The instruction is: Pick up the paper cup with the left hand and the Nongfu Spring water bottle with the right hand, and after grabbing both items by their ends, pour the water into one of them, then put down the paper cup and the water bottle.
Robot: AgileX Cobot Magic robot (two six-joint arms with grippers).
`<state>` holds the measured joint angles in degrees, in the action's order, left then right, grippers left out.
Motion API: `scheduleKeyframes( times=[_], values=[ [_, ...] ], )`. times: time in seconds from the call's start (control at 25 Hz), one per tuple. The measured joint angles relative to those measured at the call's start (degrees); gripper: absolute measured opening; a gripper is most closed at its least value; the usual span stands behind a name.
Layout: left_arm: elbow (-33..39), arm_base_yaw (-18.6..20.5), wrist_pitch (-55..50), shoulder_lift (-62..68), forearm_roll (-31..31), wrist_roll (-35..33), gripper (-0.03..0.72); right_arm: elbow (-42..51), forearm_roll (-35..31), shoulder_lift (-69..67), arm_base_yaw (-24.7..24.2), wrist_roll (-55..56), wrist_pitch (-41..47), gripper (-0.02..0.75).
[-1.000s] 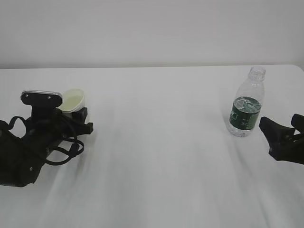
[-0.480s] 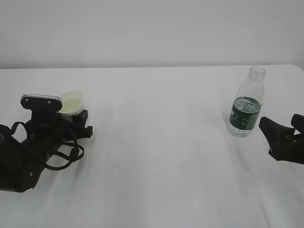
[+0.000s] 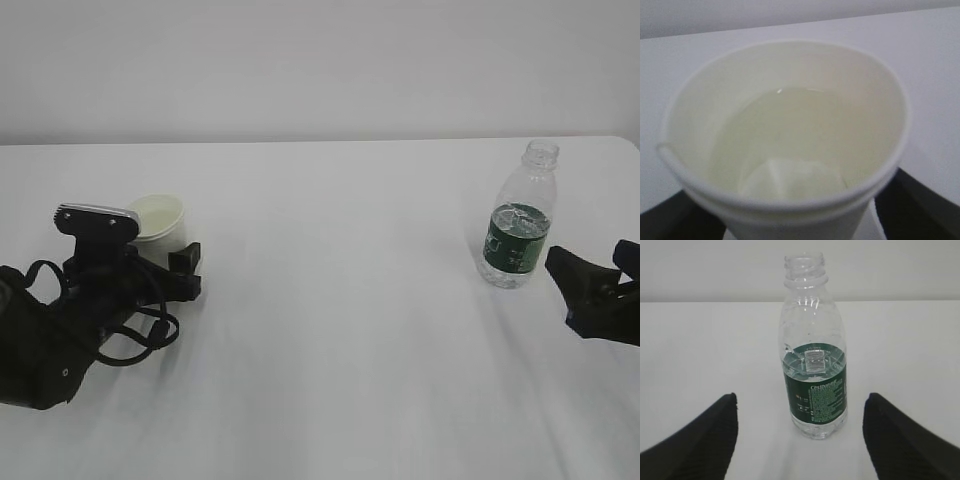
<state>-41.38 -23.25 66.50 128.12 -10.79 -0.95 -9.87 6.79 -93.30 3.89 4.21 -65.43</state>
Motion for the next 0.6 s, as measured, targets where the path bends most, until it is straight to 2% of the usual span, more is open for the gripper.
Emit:
scheduleKeyframes(
  times=[0.2,0.6],
  values=[
    [0.62,0.0,0.0,0.0,1.21,0.0,0.63,0.0,0.0,0.0,0.0,0.0,0.0,0.592],
    [6.34,0.0,-0.1,-3.42,1.21,0.0,0.63,0.0,1.86,0.0,0.0,0.0,0.0,0.593]
  ],
)
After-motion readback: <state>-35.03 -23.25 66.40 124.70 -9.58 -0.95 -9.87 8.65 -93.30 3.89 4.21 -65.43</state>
